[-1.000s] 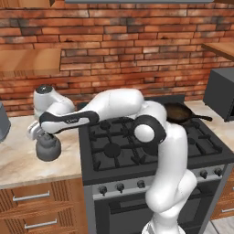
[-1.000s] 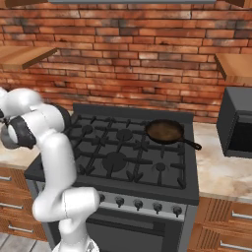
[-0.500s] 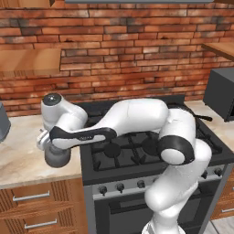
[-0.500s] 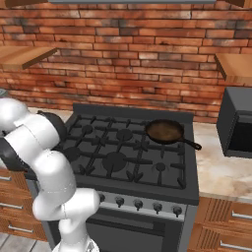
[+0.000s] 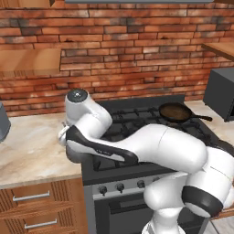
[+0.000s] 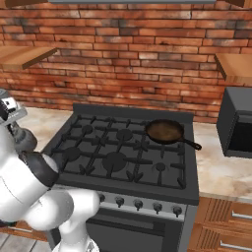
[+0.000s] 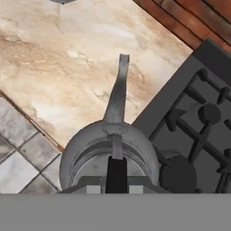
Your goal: Pick the kettle from the counter and place it on a stove burner. Then turn the burner on.
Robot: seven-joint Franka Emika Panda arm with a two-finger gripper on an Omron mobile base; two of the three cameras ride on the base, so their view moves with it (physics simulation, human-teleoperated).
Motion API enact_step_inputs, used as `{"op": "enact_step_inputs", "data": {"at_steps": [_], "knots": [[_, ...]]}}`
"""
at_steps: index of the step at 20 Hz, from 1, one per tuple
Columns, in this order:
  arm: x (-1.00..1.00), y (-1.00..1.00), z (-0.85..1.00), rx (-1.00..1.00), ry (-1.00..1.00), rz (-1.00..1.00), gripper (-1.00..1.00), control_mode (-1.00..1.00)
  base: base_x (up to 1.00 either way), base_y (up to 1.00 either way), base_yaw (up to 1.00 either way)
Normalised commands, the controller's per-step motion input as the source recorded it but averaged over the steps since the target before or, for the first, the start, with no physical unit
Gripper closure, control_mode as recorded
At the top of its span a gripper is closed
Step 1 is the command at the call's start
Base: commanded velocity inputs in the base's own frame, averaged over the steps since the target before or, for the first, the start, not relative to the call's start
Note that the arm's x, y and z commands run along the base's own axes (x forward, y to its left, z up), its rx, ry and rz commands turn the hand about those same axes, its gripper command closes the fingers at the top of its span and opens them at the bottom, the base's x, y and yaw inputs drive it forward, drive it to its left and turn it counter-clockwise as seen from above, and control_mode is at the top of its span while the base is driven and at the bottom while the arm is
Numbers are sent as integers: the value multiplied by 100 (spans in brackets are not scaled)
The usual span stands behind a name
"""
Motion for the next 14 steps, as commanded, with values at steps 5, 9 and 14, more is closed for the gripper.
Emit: {"op": "enact_step_inputs", "data": {"at_steps": [5, 9, 14], "knots": [[-17, -84, 72, 1, 2, -23, 100, -100, 0, 0, 0], [-11, -96, 41, 2, 14, -39, 100, -100, 0, 0, 0], [-6, -100, 14, 8, 20, -56, 100, -100, 0, 0, 0]]}}
